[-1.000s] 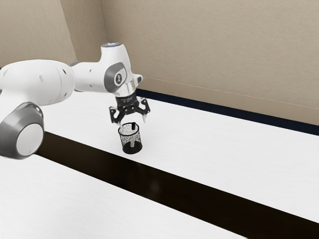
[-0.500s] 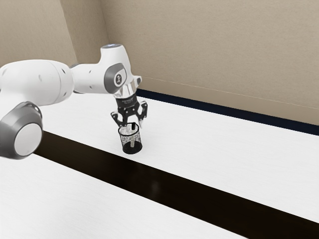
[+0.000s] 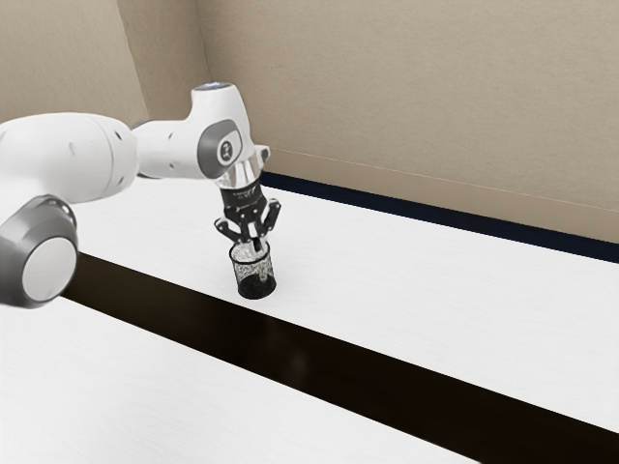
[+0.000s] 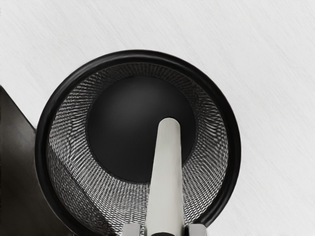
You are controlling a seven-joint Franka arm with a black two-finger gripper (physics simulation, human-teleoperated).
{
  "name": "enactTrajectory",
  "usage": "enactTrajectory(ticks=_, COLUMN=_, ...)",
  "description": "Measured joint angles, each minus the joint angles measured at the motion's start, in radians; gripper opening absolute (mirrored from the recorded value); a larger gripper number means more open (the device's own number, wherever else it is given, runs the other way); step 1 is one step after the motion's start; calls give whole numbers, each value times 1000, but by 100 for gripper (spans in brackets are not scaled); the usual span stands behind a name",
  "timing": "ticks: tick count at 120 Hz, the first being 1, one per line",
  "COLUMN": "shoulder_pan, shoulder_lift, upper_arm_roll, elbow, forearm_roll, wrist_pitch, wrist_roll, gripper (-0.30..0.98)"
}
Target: Take the marker out of the pen holder and place it to the left of the pen holder.
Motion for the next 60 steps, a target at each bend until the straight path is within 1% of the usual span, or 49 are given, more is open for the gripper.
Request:
enactTrajectory(ticks=15, shoulder_pan=0, shoulder_lift=-31, upper_arm_roll=12, elbow=1, forearm_roll=13, wrist_pitch=-10, wrist_roll=-10, gripper=-7)
enactTrajectory(ticks=34, shoulder_pan=0, shoulder_lift=-124, upper_arm_roll=19, elbow=7, forearm_roll=44, wrist_pitch=-45, wrist_roll=-24, gripper=-9)
enactTrajectory(ticks=48, shoulder_pan=0, shoulder_lift=-201, upper_arm_roll=29, elbow=12, forearm_roll=96, wrist_pitch=-104, wrist_roll=-42, gripper=-10)
enactTrajectory(ticks=60, shoulder_pan=6, shoulder_lift=-213, upper_arm_roll=72, elbow=24, forearm_roll=132, wrist_pitch=-195, wrist_roll=-68, gripper=-10)
